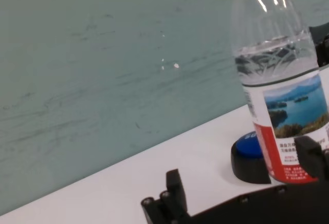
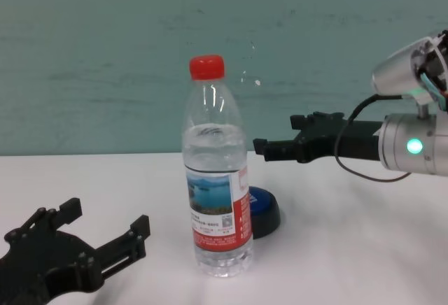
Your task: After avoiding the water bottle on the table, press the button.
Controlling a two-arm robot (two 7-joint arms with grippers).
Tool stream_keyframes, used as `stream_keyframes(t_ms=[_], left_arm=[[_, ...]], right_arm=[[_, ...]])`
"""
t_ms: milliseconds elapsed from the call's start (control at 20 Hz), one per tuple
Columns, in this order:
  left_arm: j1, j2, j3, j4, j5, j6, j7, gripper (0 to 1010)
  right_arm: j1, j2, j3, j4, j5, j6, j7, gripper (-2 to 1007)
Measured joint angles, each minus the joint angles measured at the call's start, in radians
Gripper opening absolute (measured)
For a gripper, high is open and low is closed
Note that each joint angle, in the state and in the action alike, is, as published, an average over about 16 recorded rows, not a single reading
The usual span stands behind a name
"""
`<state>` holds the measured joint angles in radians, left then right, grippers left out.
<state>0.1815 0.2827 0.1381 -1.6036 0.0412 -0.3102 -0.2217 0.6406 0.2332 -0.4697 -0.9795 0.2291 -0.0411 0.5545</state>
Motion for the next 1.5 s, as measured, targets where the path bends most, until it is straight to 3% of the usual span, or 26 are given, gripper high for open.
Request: stream_keyframes(t_ms=[350,650,1150,1500], left_arm=[[0.0,0.0,0.0,0.0,0.0,0.0,0.0,1000],[0.0,0.0,0.0,0.0,0.0,0.0,0.0,1000],[0.0,0.0,0.0,0.0,0.0,0.0,0.0,1000],[0.0,0.0,0.0,0.0,0.0,0.0,0.0,1000]], right_arm=[[-0.038,0.022,0.02,-0.074,0.006,0.011,-0.045,1004],[-0.108,0.056,0.058,-0.192,0.006,0.035,-0.105,1004],[-0.3,0.131,0.154,-0.475,0.001,0.096,-0.211,1004],[-0.445,0.159,0.222,-0.646,-0.006,0.13,-0.269,1004]])
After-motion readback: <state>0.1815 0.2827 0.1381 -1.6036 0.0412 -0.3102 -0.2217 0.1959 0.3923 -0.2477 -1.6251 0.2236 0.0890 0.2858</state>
